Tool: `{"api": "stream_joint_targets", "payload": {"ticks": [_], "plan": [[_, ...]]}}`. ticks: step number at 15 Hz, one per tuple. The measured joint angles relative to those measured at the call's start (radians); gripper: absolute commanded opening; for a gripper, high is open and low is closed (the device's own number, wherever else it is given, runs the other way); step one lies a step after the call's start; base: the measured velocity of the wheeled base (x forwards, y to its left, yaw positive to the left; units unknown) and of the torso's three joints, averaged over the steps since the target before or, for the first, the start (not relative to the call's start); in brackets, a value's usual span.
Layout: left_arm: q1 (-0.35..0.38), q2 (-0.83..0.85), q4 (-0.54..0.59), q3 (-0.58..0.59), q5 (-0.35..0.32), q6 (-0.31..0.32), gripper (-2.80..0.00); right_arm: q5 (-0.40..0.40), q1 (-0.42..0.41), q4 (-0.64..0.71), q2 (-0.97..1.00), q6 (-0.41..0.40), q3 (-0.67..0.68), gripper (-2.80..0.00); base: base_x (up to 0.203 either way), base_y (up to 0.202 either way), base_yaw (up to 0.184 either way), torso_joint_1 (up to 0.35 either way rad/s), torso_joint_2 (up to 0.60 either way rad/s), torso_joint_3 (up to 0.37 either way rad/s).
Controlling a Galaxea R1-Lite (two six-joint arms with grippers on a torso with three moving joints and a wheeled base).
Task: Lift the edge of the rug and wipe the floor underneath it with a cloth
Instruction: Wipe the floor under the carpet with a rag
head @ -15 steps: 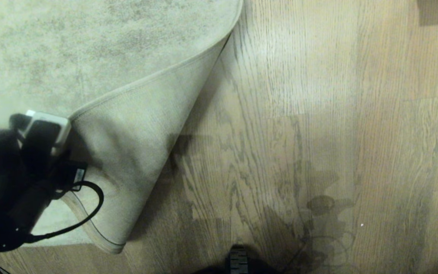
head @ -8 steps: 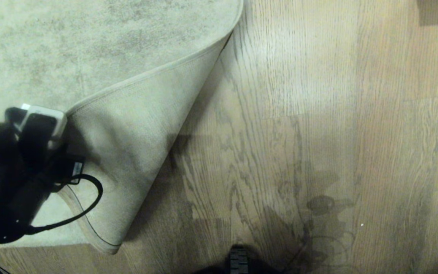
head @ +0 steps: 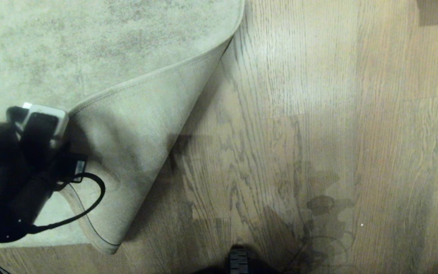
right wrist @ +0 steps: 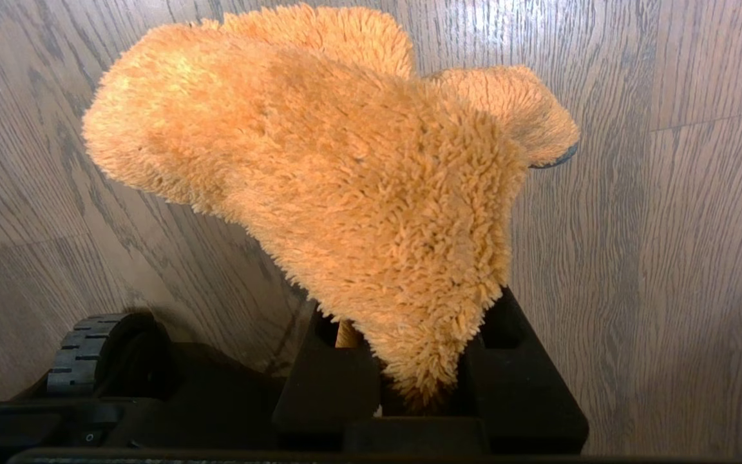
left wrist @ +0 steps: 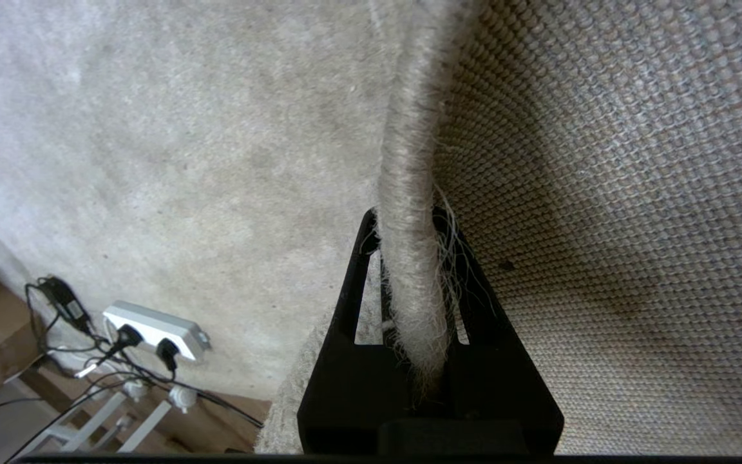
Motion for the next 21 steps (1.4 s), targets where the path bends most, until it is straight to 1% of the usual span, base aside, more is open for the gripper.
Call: {"api": "stream_joint_targets", "payload": {"ticks": [2, 5, 8, 11, 12, 14, 17, 20, 21], "plan": [[-0.006, 0.0, 0.0, 0.0, -0.001, -0.004, -2.8, 0.0, 0.0, 0.0, 0.0, 0.0, 0.0, -2.8, 0.0, 0.0, 0.0, 0.0, 0.0, 0.0], [-0.01, 0.005, -0.023, -0.004, -0.04, -0.003, -2.8, 0.0, 0.0, 0.0, 0.0, 0.0, 0.0, -2.8, 0.0, 0.0, 0.0, 0.0, 0.0, 0.0], [-0.01, 0.01, -0.051, -0.002, -0.041, -0.001, -2.8, 0.0, 0.0, 0.0, 0.0, 0.0, 0.0, -2.8, 0.0, 0.0, 0.0, 0.0, 0.0, 0.0], [-0.005, 0.01, -0.053, 0.0, -0.041, -0.007, -2.8, 0.004, 0.0, 0.0, 0.0, -0.026, 0.0, -2.8, 0.0, 0.0, 0.0, 0.0, 0.0, 0.0], [-0.003, 0.01, -0.054, 0.0, -0.041, -0.008, -2.8, 0.004, 0.0, 0.0, 0.0, -0.026, 0.0, -2.8, 0.0, 0.0, 0.0, 0.0, 0.0, 0.0], [-0.002, 0.007, -0.053, 0.0, -0.041, -0.007, -2.8, 0.0, 0.0, 0.0, 0.0, 0.001, 0.0, -2.8, 0.0, 0.0, 0.0, 0.0, 0.0, 0.0], [-0.002, 0.0, -0.053, 0.001, -0.04, -0.008, -2.8, -0.003, 0.0, 0.001, 0.0, 0.002, 0.0, -2.8, 0.0, 0.0, 0.0, 0.0, 0.0, 0.0], [-0.005, -0.007, -0.053, 0.014, -0.039, -0.007, -2.8, 0.005, 0.0, 0.0, 0.0, -0.008, 0.0, -2.8, 0.0, 0.0, 0.0, 0.0, 0.0, 0.0], [-0.005, -0.009, -0.054, 0.019, -0.039, -0.008, -2.8, 0.013, 0.0, 0.0, 0.0, -0.022, 0.0, -2.8, 0.0, 0.0, 0.0, 0.0, 0.0, 0.0]]}}
